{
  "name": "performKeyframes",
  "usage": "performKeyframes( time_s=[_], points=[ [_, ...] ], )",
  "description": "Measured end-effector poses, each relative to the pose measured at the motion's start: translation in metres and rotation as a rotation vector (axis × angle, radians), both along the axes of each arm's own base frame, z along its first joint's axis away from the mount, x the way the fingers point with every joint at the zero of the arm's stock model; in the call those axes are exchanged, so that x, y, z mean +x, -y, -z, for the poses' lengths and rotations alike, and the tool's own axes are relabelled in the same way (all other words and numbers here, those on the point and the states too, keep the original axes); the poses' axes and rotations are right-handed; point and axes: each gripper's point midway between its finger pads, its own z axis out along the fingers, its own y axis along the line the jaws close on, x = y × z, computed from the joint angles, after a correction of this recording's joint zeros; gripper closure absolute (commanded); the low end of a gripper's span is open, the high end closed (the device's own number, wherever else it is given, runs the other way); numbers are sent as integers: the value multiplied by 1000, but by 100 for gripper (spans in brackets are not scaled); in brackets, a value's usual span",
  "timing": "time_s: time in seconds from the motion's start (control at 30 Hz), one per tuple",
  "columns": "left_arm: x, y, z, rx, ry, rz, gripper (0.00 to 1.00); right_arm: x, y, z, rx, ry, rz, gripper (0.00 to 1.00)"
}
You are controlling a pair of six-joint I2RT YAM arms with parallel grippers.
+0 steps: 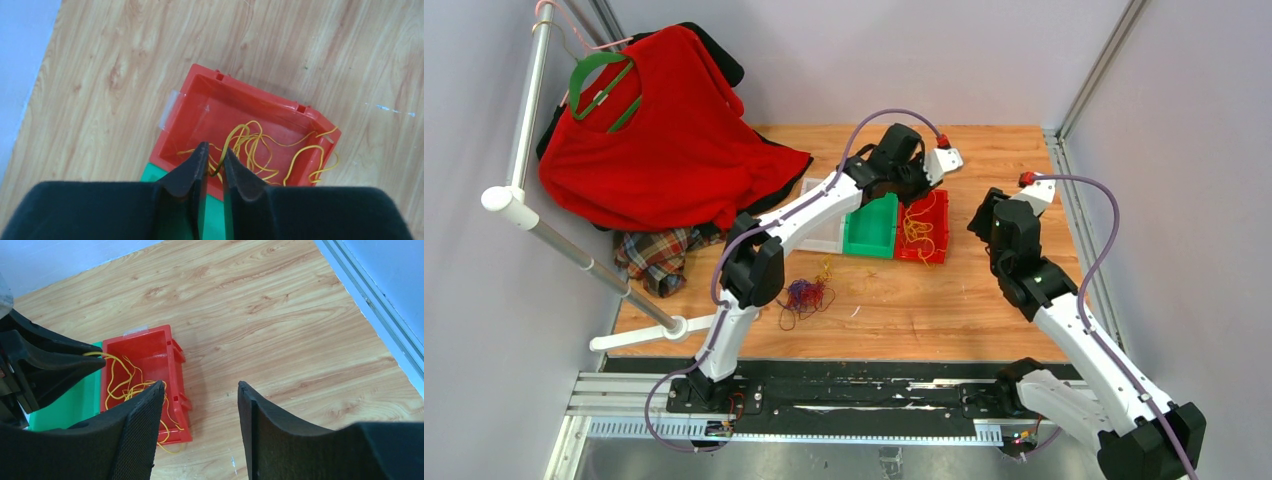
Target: Untangle the cables
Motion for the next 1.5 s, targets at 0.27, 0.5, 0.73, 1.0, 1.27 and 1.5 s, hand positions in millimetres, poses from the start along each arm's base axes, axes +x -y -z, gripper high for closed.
performKeyframes(
  time_s=[0.27,0.5,0.73,1.0,1.27,1.5],
  points=[
    [-6,-8,8,59,-5,17,23,1,-4,5,1,-16,-19,39],
    [-35,-40,-18,125,-49,53,2,12,-18,17,-9,-91,-70,37],
    [-50,-137,-106,41,-48,-83,2,23,-42,54,-13,-252,-161,37],
    [-86,-305,-103,28,-124,-478,2,25,-85,94,-44,-419,-258,35],
    [-141,-393,-75,60,-221,-670,2,19,-208,95,-57,-444,-513,32],
    [-157,-391,-51,65,-307,-639,2,-11,-250,148,-33,-591,-609,35]
  ],
)
